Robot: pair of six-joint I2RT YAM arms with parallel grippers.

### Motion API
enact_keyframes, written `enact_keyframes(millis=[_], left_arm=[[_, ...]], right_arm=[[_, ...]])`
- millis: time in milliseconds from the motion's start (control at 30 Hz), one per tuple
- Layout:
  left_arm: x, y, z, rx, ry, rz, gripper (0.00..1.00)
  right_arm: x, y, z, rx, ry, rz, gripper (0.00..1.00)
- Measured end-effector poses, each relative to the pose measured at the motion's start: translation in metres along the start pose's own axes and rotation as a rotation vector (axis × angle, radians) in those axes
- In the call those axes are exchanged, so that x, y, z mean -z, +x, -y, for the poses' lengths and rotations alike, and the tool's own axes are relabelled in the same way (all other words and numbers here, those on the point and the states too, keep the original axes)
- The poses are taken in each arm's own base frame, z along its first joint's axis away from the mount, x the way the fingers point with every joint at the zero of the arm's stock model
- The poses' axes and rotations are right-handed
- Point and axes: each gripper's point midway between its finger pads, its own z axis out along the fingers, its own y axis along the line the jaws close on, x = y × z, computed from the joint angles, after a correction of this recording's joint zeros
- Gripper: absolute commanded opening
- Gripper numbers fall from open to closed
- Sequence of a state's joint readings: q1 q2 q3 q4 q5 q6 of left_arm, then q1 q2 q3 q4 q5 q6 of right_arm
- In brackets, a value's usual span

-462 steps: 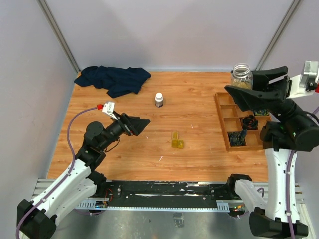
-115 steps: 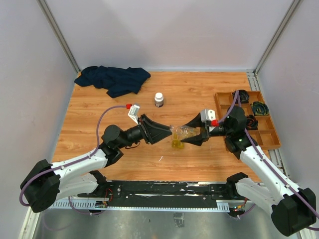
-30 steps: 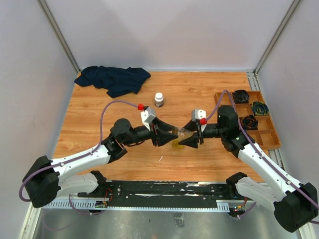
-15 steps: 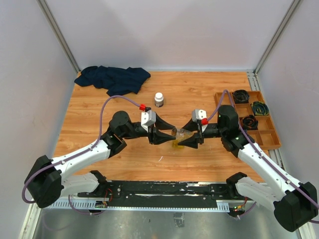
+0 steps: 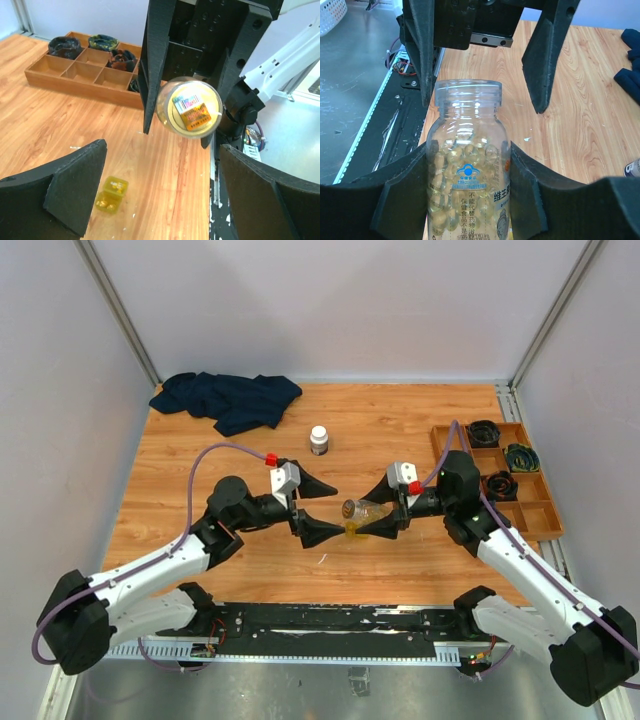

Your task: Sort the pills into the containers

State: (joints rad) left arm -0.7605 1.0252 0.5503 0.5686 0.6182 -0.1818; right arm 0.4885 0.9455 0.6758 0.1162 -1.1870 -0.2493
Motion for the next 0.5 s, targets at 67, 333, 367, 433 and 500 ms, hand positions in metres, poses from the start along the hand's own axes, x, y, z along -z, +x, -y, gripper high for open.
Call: enact_keyframes(millis=[67,333,367,433,500], left_arm=[[0.005,0.0,0.002,0.002,-0.009,0.011,0.99],[0.046,0.009,0.015,0.089,-0.092,0.143,0.98],[0.049,0.007,0.016,0.112,-0.098,0.164,0.97],[0.052,-0.004,0.017,0.186,-0.119,0.224,0.94],[0.054,-0.018,0.015,0.266,-0.137,0.284,0.89]], right_arm=[[0.0,0.0,0.0,0.0,-0.001,0.001,0.0],[0.0,0.0,-0.001,0.001,-0.005,0.003,0.01],[0.001,0.0,0.0,0.001,-0.002,0.002,0.01],[0.002,0.0,0.002,-0.001,0.008,0.0,0.01],[0.003,0.001,0.005,-0.001,0.022,-0.004,0.01]])
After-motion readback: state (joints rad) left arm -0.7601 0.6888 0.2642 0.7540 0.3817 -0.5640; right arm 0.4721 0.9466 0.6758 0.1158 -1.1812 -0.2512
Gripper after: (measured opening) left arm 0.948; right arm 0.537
